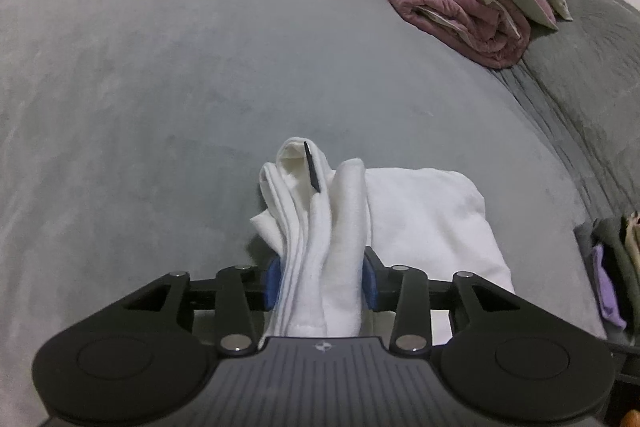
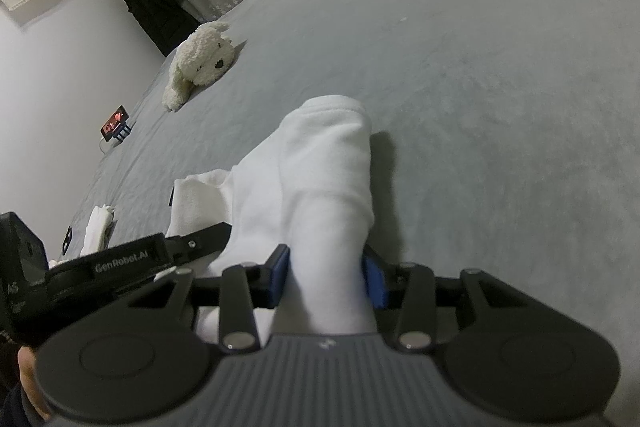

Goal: Fold clothes
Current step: 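Carry the folded white shirt with both grippers toward the clothes stack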

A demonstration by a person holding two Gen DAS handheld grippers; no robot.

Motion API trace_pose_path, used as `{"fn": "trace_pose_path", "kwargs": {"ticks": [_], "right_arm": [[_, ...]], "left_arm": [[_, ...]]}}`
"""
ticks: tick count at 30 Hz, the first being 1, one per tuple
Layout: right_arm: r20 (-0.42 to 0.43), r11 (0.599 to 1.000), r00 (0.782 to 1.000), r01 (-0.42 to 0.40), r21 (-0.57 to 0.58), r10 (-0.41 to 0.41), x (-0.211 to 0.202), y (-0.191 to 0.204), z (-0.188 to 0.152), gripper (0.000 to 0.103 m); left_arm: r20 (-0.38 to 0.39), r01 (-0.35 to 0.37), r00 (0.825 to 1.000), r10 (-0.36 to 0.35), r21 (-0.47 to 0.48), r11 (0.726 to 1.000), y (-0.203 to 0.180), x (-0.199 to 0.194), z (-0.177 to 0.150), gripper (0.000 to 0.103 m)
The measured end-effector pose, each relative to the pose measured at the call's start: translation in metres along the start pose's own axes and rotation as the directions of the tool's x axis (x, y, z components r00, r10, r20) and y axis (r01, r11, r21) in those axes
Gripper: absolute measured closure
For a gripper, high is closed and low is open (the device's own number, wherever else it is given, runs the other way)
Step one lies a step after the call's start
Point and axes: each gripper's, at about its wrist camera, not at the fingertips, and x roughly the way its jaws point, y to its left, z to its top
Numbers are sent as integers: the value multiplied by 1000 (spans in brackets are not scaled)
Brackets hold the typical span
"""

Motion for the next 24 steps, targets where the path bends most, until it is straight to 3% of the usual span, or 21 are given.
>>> {"fn": "trace_pose_path", "kwargs": {"ticks": [11,17,24], "right_arm": [[2,1000,1000,-3,8,3,0,-2,1,65],[7,1000,1000,-11,18,11,-4,-2,2,66],[19,1000,1000,-12,15,12,-6,-1,1,66]], "left_arm": [[-16,61,998,-63,-83,995,12,5,2,58],[-2,58,998,-58,-53,997,8,2,0,70],[26,59,998,-58,-20,998,4,-5,1,74]]}}
